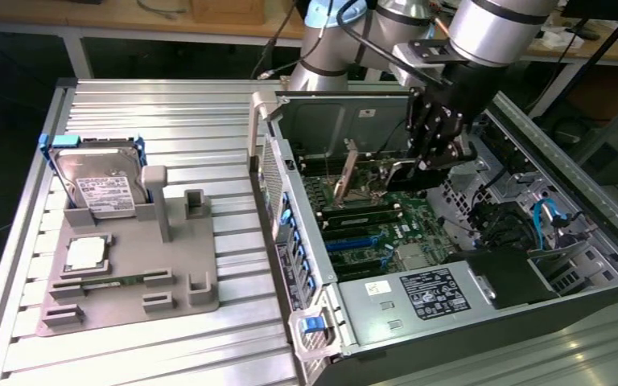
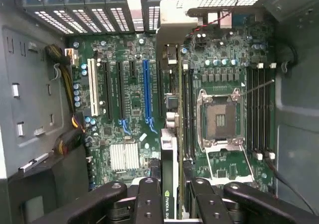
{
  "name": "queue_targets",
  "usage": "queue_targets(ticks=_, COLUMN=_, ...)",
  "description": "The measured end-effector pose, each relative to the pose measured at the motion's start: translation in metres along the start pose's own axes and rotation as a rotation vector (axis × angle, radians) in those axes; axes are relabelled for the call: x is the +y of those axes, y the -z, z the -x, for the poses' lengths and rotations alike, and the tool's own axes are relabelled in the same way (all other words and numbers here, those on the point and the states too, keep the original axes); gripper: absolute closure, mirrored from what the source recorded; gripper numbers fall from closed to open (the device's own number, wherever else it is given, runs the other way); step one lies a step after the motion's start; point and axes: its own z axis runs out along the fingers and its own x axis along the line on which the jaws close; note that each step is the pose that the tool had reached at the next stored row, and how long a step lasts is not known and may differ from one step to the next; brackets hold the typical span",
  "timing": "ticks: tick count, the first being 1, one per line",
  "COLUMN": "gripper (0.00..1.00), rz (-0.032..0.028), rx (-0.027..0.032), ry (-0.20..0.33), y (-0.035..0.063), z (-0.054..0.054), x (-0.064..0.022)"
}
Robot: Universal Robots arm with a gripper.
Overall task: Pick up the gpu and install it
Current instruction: 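Insert the gpu into the slot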
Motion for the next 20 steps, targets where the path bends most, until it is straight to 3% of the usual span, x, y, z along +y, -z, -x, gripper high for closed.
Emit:
queue_targets(ticks=11, gripper=0.73, rz=0.0002, rx=-0.0001, ry=0.008, y=-0.0219, z=-0.001, x=0.0078)
queue_targets(ticks=20, gripper=0.73, rz=0.0003, rx=-0.0001, ry=0.009, y=-0.0383, z=-0.003, x=0.0086)
